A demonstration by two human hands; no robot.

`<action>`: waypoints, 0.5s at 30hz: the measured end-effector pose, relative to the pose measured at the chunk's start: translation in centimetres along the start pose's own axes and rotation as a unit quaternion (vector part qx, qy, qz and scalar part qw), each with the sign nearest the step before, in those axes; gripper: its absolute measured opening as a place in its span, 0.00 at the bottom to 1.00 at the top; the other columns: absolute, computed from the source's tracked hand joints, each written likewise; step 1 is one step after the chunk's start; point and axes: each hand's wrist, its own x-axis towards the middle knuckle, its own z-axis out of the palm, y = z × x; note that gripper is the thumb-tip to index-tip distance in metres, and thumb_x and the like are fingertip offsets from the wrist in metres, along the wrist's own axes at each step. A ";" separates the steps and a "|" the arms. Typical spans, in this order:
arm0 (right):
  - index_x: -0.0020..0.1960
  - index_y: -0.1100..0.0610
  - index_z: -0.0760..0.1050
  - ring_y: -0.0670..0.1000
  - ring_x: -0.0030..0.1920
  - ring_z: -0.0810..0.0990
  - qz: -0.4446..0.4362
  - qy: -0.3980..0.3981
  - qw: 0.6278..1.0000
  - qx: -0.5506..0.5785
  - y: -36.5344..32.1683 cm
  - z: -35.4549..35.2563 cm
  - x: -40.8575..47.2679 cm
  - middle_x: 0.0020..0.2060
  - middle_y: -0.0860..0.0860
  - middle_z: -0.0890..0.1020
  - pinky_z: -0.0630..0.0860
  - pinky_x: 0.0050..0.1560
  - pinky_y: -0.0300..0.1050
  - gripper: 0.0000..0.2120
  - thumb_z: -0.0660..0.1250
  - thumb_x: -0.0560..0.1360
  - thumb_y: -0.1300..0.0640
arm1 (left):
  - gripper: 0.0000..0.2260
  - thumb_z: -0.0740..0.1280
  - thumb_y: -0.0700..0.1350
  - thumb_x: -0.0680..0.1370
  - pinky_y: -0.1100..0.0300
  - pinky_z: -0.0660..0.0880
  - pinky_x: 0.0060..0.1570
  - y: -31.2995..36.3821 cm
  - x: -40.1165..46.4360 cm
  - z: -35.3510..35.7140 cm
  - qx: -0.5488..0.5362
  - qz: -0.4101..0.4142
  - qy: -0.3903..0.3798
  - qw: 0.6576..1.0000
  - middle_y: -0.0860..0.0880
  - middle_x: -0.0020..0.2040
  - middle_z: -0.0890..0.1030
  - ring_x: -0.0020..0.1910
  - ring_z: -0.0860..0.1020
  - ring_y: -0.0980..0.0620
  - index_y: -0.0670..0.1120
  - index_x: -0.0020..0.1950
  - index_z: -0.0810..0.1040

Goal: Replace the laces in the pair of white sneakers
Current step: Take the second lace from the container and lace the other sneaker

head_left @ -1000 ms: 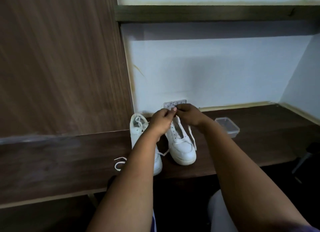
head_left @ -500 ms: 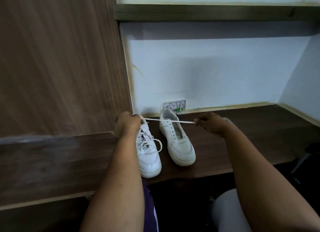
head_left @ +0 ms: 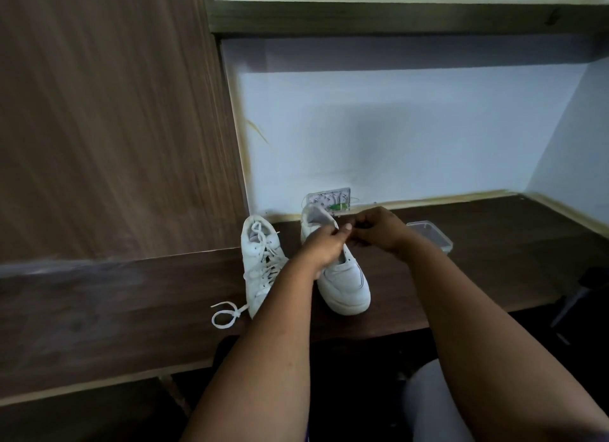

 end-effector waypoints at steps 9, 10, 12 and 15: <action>0.48 0.65 0.80 0.46 0.35 0.81 0.057 -0.026 0.997 0.047 2.3 -0.5 -0.2 0.36 0.56 0.82 0.79 0.39 0.36 0.04 0.71 0.73 0.66 | 0.05 0.73 0.44 0.75 0.62 0.72 0.44 -1.1 1.0 -0.5 0.033 0.017 0.030 0.999 0.47 0.42 0.81 0.43 0.77 0.52 0.42 0.44 0.83; 0.49 0.65 0.80 0.46 0.35 0.81 0.062 -0.038 0.996 0.052 2.3 -0.2 -0.1 0.37 0.56 0.83 0.80 0.40 0.37 0.04 0.69 0.74 0.67 | 0.06 0.74 0.46 0.74 0.61 0.73 0.45 -1.3 1.2 -0.4 0.043 0.011 0.053 0.998 0.46 0.42 0.82 0.42 0.78 0.51 0.43 0.44 0.84; 0.48 0.64 0.79 0.46 0.35 0.82 0.076 -0.042 0.995 0.047 2.3 0.3 0.2 0.37 0.57 0.82 0.81 0.41 0.38 0.04 0.68 0.74 0.69 | 0.08 0.75 0.47 0.72 0.58 0.75 0.50 -1.8 1.7 -0.3 0.053 -0.001 0.106 0.993 0.46 0.45 0.84 0.47 0.80 0.49 0.43 0.46 0.85; 0.48 0.64 0.81 0.43 0.29 0.78 0.087 0.033 0.994 -0.048 3.1 1.0 0.9 0.33 0.54 0.81 0.77 0.32 0.35 0.07 0.73 0.71 0.65 | 0.09 0.76 0.48 0.71 0.57 0.77 0.50 -2.3 1.8 -0.1 0.089 -0.023 0.136 0.986 0.47 0.46 0.84 0.48 0.81 0.49 0.43 0.46 0.84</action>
